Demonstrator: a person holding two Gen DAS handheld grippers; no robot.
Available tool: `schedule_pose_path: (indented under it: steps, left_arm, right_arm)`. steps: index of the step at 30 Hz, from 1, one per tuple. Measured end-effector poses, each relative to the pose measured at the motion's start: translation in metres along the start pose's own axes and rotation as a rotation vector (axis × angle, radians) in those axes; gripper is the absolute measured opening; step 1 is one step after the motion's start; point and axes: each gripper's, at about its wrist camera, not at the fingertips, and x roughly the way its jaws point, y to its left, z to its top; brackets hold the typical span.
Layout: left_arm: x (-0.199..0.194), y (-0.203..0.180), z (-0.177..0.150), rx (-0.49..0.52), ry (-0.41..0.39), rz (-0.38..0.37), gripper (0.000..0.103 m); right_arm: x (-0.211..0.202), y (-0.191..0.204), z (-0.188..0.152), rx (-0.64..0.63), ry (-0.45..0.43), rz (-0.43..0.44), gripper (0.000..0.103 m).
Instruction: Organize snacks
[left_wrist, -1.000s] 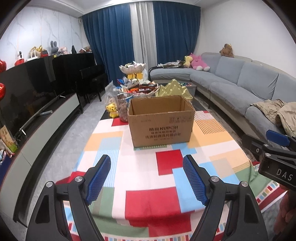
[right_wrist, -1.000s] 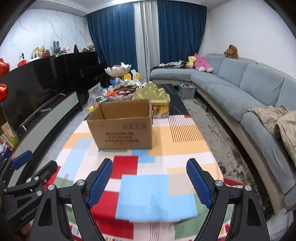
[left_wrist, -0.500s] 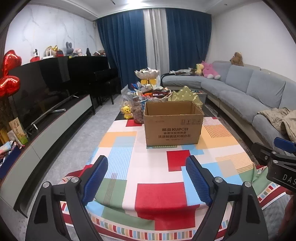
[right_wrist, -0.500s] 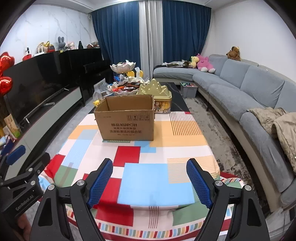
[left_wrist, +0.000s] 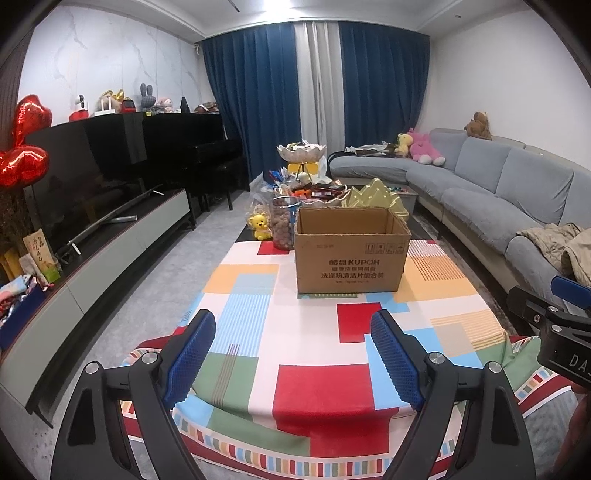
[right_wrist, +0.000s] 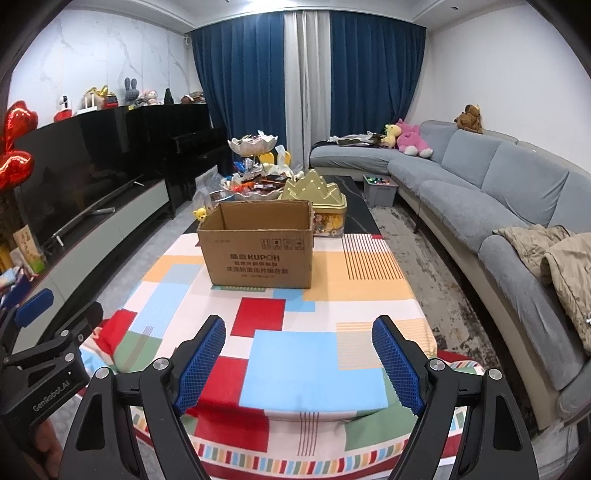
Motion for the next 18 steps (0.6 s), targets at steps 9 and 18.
schedule_pose_path:
  steps: [9,18]
  left_arm:
    - [0.0003,-0.0006,-0.0011,0.001,0.002,-0.002,0.086]
    - [0.0004,-0.0011,-0.0013,0.002,0.002,-0.003,0.086]
  right_arm:
    - [0.0004,0.0002,-0.0008,0.001,0.004,0.000,0.083]
    - [0.0016,0.0002,-0.0010,0.006,0.005,0.000,0.083]
